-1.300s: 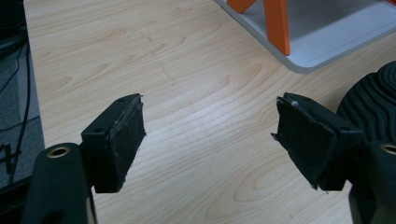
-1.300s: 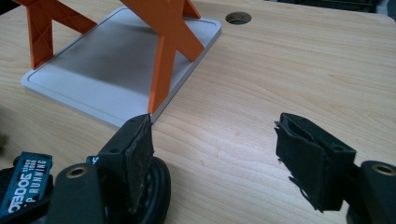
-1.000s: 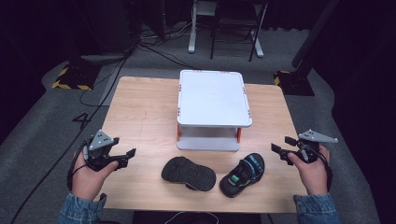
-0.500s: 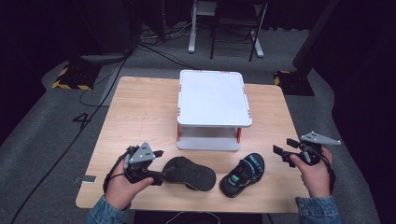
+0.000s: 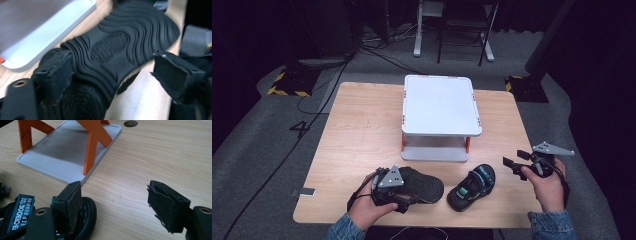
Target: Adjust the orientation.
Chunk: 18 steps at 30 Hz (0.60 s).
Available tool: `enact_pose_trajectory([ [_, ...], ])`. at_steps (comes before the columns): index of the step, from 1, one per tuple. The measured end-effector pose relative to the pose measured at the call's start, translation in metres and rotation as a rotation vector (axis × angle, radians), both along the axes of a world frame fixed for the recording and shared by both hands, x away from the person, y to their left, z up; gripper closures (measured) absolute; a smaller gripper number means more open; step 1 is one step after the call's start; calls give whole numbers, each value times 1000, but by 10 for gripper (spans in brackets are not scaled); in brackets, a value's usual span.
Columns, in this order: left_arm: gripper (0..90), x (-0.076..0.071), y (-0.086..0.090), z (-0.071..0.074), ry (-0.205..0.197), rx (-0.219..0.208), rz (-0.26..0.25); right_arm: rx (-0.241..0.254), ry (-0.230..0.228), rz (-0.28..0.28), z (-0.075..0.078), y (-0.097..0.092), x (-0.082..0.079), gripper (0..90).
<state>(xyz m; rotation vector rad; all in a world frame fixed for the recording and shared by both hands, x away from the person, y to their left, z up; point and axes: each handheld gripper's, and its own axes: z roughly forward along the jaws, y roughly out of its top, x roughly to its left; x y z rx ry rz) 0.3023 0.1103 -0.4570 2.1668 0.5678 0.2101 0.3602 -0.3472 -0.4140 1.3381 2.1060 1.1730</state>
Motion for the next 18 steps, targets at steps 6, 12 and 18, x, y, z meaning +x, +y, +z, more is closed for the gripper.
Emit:
enact_pose_trajectory([
  [6,155,4,-1,-5,-34,-6,-1,1,9,-3,-2,-1,-2,281],
  [12,155,11,-6,-15,-112,25,11,3,12,-6,-2,-3,-5,282],
  [18,198,27,-7,-22,-109,7,25,6,18,-13,-4,-6,-10,283],
])
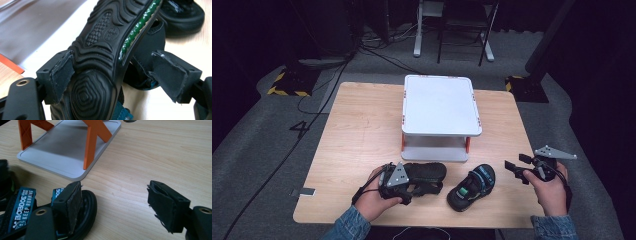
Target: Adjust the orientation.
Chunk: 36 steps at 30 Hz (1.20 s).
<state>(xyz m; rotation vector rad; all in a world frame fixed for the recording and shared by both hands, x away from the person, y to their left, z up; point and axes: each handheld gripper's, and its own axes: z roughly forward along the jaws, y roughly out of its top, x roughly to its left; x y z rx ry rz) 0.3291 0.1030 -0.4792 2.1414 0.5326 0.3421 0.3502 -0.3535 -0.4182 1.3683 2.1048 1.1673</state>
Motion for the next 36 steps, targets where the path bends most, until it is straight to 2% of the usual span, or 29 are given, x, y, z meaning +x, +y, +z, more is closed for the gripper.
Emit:
enact_pose_trajectory([
  [2,208,6,1,-2,17,-27,10,2,2,-8,0,-2,-2,284],
  [3,358,10,5,-3,-24,-5,24,2,1,-12,-1,-4,-4,286],
  [4,431,11,4,-4,-40,11,31,3,4,-15,-1,-5,-5,286],
  [5,460,11,3,-4,-59,33,36,6,5,-19,-1,-6,-6,287],
  [8,510,11,0,-2,-70,58,50,6,4,-22,-1,-8,-9,288],
  [9,522,11,-1,3,-48,69,57,7,7,-25,-1,-9,-10,288],
  [10,534,11,-1,3,-48,69,57,6,7,-26,-1,-9,-10,288],
  [12,549,12,2,7,-9,43,51,6,8,-30,-1,-10,-11,288],
  [14,592,12,9,18,42,37,52,4,6,-32,-2,-11,-11,288],
  [15,605,12,9,18,42,37,52,4,6,-32,-2,-11,-11,288],
  [16,605,11,14,24,86,17,45,5,7,-31,-2,-11,-11,289],
  [17,614,10,16,25,100,8,40,5,9,-27,-2,-10,-10,289],
  [19,615,5,22,33,123,7,5,6,14,-25,-2,-9,-9,289],
  [24,614,-15,32,46,166,52,-107,0,21,-3,-3,-1,0,288],
  [25,614,-17,33,46,176,54,-123,0,25,9,-3,3,3,288],
  [26,614,-20,34,42,208,51,-152,-4,25,19,-3,5,4,288],
  [28,611,-21,32,33,236,70,-166,-5,32,43,-3,13,10,288],
  [29,608,-21,32,28,244,43,-172,-1,34,49,-3,16,11,288],
  [34,599,-20,33,26,247,20,-163,-9,38,76,-4,22,16,288],
  [36,591,-18,33,25,233,9,-152,-10,41,77,-4,22,16,288],
])
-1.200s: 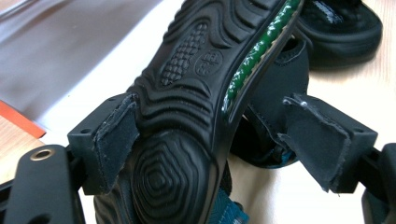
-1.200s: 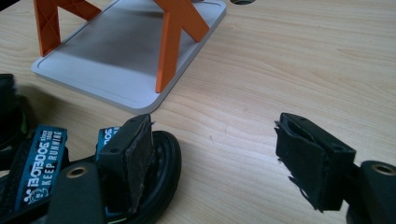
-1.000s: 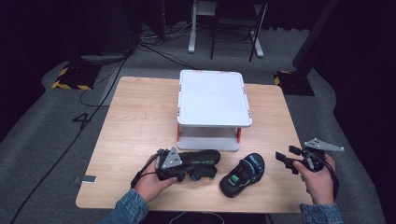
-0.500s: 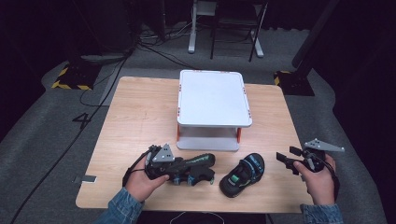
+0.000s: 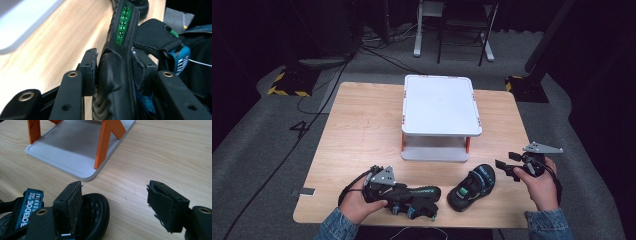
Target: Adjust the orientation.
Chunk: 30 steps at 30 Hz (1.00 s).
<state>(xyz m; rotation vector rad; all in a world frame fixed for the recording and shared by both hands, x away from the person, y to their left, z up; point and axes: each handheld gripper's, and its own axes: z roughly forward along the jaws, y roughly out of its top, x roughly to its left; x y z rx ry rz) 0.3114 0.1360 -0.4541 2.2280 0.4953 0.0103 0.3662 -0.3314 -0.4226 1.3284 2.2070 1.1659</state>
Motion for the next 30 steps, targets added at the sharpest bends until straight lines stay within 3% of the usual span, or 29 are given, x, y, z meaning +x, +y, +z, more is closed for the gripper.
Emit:
enact_pose_trajectory([
  [3,526,6,0,-1,-85,-21,65,1,-4,-9,1,-3,-2,288],
  [6,437,16,0,-2,-94,-36,133,-2,-3,-17,0,-6,-6,288],
  [7,437,19,1,-2,-101,-38,139,-2,-1,-22,0,-8,-8,288],
  [10,465,27,0,-3,-181,-45,221,0,1,-44,-1,-13,-12,287],
  [12,471,34,1,-4,-219,11,274,-3,3,-51,-1,-16,-14,288],
  [14,487,41,3,-7,-219,25,320,-3,2,-59,-1,-19,-17,288],
  [17,490,47,6,-10,-194,31,338,-3,4,-66,-2,-22,-20,288],
  [23,387,49,10,-8,-193,41,393,-2,0,-77,-2,-26,-22,288],
  [27,348,47,19,-1,-186,-33,467,0,5,-72,-2,-22,-21,288],
  [30,344,39,21,9,-174,-89,468,-5,4,-63,-2,-21,-18,288],
])
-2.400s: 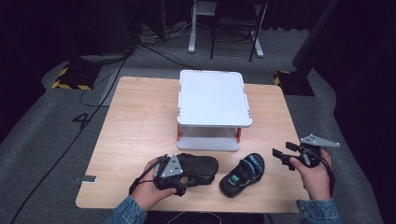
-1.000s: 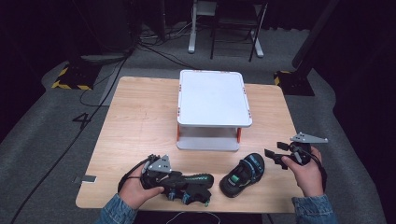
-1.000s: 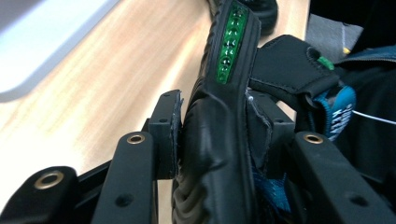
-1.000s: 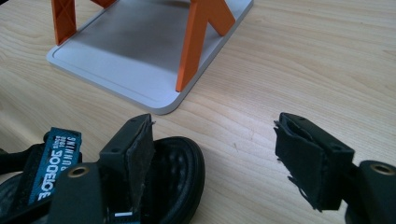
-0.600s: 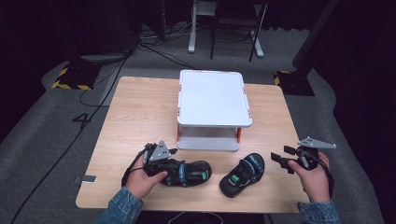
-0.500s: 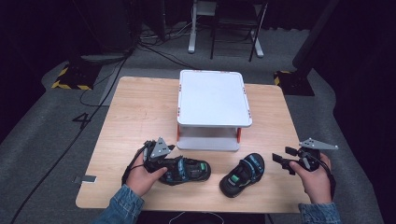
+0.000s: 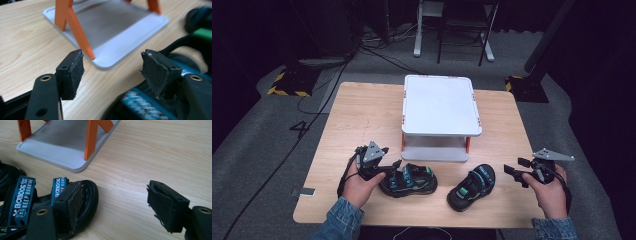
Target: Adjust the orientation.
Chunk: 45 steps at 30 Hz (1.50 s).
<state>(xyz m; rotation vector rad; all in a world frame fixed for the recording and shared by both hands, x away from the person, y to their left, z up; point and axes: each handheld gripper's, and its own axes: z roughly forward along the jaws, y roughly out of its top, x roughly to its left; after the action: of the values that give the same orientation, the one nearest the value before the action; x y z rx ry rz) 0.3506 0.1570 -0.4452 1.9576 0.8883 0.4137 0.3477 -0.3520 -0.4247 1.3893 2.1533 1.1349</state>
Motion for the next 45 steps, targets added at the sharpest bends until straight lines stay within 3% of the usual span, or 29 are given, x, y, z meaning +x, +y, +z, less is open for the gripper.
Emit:
enact_pose_trajectory([
  [2,344,-6,-4,6,13,-25,-32,2,5,3,0,2,1,288],
  [5,342,-16,-18,10,66,-42,-110,0,6,13,-1,4,3,288],
  [8,266,-20,-34,5,105,9,-167,-1,8,16,-1,5,3,288],
  [11,208,-20,-45,-7,133,72,-166,-2,7,19,-1,4,2,288],
  [14,191,-19,-48,-12,147,64,-151,2,8,13,-1,3,1,288],
  [18,354,-19,-45,-9,150,61,-147,3,12,7,-2,2,1,288],
  [25,585,-22,-45,-4,139,92,-170,2,15,11,-3,1,0,288],
  [28,613,-24,-42,4,122,89,-163,4,14,8,-2,0,0,288],
  [33,621,-27,-36,20,49,56,-165,1,15,6,-3,0,0,288],
  [36,619,-27,-36,28,4,37,-200,0,13,9,-3,0,-1,288],
  [39,617,-27,-44,33,-28,29,-280,-1,14,3,-3,-1,-2,288],
  [41,617,-27,-52,34,-38,32,-336,-3,13,1,-3,-2,-4,288],
  [43,617,-27,-54,34,-38,32,-346,-3,13,-5,-3,-4,-6,288],
  [45,616,-23,-66,35,-37,30,-398,-4,14,-12,-3,-6,-8,288],
])
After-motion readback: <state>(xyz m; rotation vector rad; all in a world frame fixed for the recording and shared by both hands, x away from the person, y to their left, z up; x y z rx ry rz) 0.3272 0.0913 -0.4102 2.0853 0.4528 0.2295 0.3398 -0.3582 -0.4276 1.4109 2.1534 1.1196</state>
